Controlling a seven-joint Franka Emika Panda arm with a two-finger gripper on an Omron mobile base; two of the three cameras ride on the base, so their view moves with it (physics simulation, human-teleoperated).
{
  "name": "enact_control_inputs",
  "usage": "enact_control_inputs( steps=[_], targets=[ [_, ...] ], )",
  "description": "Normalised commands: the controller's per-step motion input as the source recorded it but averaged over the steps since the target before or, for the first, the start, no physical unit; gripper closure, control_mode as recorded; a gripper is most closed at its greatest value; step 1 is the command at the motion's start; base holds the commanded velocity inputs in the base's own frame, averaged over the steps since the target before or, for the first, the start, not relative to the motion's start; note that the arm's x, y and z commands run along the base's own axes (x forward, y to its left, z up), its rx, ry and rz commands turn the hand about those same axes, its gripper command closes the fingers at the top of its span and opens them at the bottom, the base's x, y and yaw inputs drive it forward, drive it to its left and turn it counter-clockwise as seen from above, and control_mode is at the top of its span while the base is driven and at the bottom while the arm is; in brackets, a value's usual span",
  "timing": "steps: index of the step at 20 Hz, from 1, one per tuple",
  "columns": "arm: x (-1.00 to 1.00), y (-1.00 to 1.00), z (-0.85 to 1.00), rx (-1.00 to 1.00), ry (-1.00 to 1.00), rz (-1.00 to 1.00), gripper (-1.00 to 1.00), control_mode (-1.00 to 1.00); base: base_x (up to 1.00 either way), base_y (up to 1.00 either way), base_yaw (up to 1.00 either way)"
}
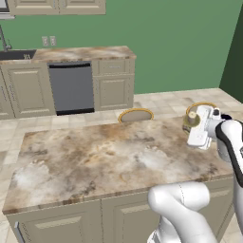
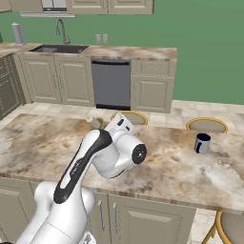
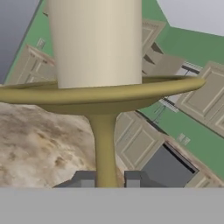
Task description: Pick the candle and candle from the dining table and place them in the open cabinet. Close the cabinet after placing the objects.
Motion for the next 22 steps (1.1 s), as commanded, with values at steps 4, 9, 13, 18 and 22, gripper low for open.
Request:
enact_control_inputs(
  steps=[4, 9, 13, 18, 22],
  targets=[
    [-0.29, 0.28, 0.50, 0.00, 0.09, 0.00, 1.00, -1.00, 0.00, 0.00, 0.00],
    [-0.15, 0.19, 0.48, 0.00, 0.16, 0.02, 1.00, -1.00, 0.00, 0.00, 0.00],
    [-0.03, 0.08, 0.07, 0.00, 0.07, 0.01, 1.00, -1.00, 0.00, 0.00, 0.00],
    [-0.10, 0.03, 0.00, 0.00, -0.01, 0.00, 1.00, -1.00, 0.00, 0.00, 0.00],
    [-0.15, 0.11, 0.00, 0.00, -0.01, 0.00, 1.00, 1.00, -0.33, 0.62, 0.00]
  ],
)
